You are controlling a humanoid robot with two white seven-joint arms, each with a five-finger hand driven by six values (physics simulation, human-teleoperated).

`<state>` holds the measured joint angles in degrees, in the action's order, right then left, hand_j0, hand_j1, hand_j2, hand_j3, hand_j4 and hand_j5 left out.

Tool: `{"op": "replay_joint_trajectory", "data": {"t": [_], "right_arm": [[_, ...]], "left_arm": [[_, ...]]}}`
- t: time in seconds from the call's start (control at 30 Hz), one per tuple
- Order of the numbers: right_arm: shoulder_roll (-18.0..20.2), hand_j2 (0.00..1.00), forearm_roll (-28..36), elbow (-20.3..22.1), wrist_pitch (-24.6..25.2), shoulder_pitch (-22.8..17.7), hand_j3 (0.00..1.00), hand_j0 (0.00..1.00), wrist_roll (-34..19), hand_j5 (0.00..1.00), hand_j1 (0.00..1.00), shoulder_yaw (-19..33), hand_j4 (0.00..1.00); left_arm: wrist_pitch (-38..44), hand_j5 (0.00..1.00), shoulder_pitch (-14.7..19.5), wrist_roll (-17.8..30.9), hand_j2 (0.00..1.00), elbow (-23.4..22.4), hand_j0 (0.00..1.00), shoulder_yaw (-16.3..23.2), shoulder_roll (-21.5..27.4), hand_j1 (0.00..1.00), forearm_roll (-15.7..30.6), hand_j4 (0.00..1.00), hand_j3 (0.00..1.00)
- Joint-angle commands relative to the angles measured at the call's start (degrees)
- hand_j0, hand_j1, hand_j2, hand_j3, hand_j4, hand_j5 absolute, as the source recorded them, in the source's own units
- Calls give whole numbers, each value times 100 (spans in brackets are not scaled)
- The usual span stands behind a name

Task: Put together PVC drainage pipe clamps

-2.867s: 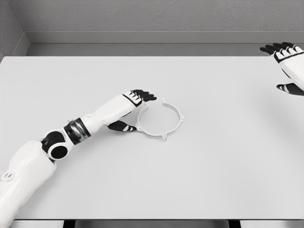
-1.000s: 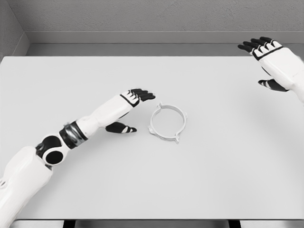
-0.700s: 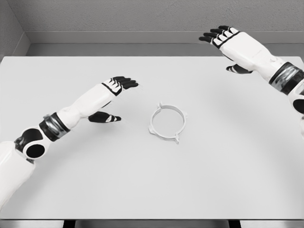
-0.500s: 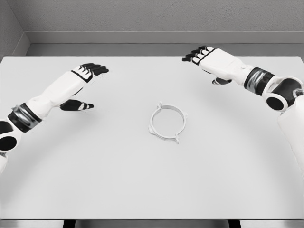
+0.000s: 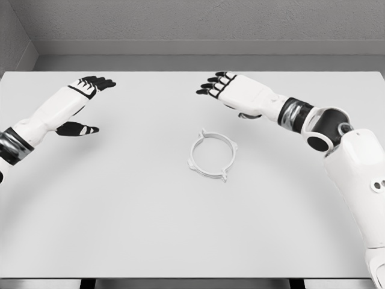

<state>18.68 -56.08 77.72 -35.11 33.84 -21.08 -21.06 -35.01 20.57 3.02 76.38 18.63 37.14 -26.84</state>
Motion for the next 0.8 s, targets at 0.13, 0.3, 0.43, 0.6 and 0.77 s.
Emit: {"op": "replay_joint_trajectory", "data": {"t": [0.13,0.3,0.43,0.6,0.77], "right_arm": [[-49,100,124,-266,11,-9,100,100,-318,100,100,-56,100],[-357,100,194,-688,11,-9,100,100,-529,100,100,6,100],[-480,100,203,-705,11,0,100,100,-555,100,100,6,100],[-471,100,212,-705,11,0,100,100,-555,100,100,14,100],[-471,100,212,-705,11,0,100,100,-555,100,100,14,100]], "left_arm": [[1,100,0,-4,100,-9,100,17,4,100,39,100,100],[1,100,9,-4,100,-9,100,53,-31,100,30,100,100],[1,100,26,-4,100,-9,100,53,-40,100,30,100,100],[1,100,26,-4,100,-9,100,53,-40,100,21,100,100],[1,100,26,-4,100,-9,100,53,-40,100,21,100,100]]}}
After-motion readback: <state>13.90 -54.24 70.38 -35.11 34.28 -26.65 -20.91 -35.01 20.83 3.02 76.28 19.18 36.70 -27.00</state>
